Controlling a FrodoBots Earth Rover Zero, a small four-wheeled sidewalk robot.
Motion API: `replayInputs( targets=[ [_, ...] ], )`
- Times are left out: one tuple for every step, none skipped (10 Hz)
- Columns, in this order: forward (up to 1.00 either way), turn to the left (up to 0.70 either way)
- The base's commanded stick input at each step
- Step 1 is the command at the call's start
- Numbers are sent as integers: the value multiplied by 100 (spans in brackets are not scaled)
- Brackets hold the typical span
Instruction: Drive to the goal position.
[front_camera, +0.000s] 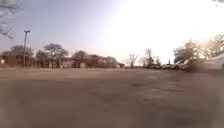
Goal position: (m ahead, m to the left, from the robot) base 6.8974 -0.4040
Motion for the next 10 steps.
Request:
replayInputs(
  targets=[
    [70, 0],
    [70, 0],
    [70, 0],
    [70, 0],
    [70, 0],
    [70, 0],
    [70, 0],
    [70, 0],
    [70, 0],
    [70, 0]
  ],
)
